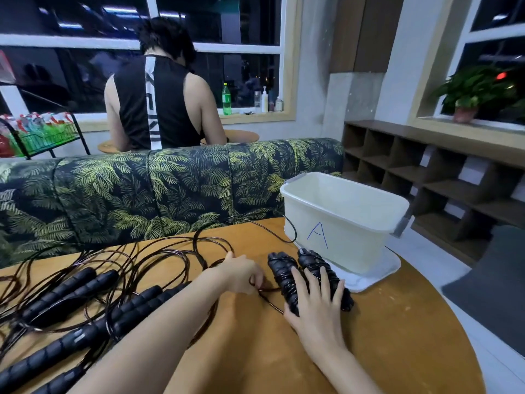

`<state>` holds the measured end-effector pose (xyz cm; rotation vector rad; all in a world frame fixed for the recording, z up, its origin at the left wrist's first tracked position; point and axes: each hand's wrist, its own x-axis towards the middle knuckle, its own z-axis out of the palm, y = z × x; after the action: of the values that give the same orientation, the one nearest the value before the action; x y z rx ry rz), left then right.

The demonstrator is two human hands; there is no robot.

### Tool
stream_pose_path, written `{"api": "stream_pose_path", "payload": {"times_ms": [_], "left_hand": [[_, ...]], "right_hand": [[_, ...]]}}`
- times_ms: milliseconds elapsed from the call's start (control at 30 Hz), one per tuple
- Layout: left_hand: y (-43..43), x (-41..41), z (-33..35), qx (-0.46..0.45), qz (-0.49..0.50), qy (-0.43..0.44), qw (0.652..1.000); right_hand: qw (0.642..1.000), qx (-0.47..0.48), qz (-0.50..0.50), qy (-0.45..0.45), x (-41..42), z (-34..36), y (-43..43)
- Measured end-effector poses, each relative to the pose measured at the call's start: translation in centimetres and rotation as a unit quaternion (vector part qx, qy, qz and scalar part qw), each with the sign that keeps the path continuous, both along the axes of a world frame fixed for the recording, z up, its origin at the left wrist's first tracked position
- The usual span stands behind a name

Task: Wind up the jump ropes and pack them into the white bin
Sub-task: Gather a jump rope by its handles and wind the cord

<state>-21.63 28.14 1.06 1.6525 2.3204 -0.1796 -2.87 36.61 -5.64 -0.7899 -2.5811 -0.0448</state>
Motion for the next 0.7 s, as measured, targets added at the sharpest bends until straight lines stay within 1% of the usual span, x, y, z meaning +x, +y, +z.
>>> {"api": "stream_pose_path", "payload": {"times_ms": [67, 167, 233, 267, 333, 433, 500, 533, 600, 633, 700], "left_hand": [[-2.4, 1.5, 0.4, -0.003, -0.053, 0.036, 0.998], [-6.2, 4.7, 0.6, 0.005, -0.132, 0.139, 0.981], [-9.1, 6.7, 0.4, 0.019, -0.157, 0.195, 0.968], [-10.5, 7.5, 0.2, 0.024, -0.155, 0.21, 0.965], [-13.3, 8.7, -0.1, 0.045, -0.121, 0.2, 0.971], [-16.9, 10.9, -0.2, 0.099, -0.061, 0.135, 0.984], [-19.0, 12.4, -0.1, 0.133, -0.014, 0.098, 0.986], [-20.0, 13.0, -0.2, 0.154, 0.017, 0.081, 0.985], [-21.9, 13.8, -0.5, 0.196, 0.072, 0.063, 0.976], [-22.8, 14.0, -0.8, 0.215, 0.092, 0.062, 0.97], [-24.2, 13.9, -1.2, 0.244, 0.127, 0.069, 0.959]], "right_hand": [[1.0, -0.011, 0.006, -0.003, 0.1, 0.5, -0.2], [1.0, -0.007, 0.012, -0.023, 0.5, 1.4, -0.4], [0.998, -0.007, 0.013, -0.068, 0.9, 1.9, -0.6], [0.995, -0.012, 0.014, -0.096, 1.1, 2.3, -0.9], [0.988, -0.013, 0.015, -0.155, 1.5, 2.9, -1.4], [0.983, -0.023, 0.016, -0.179, 1.9, 4.7, -2.5], [0.987, 0.001, 0.041, -0.153, 2.0, 6.7, -4.6], [0.99, 0.012, 0.068, -0.122, 1.9, 7.5, -5.9], [0.987, 0.0, 0.153, -0.05, 1.1, 8.5, -8.7], [0.979, -0.012, 0.201, -0.032, 0.4, 8.8, -10.2], [0.963, -0.023, 0.261, -0.06, -1.6, 8.8, -13.0]]}}
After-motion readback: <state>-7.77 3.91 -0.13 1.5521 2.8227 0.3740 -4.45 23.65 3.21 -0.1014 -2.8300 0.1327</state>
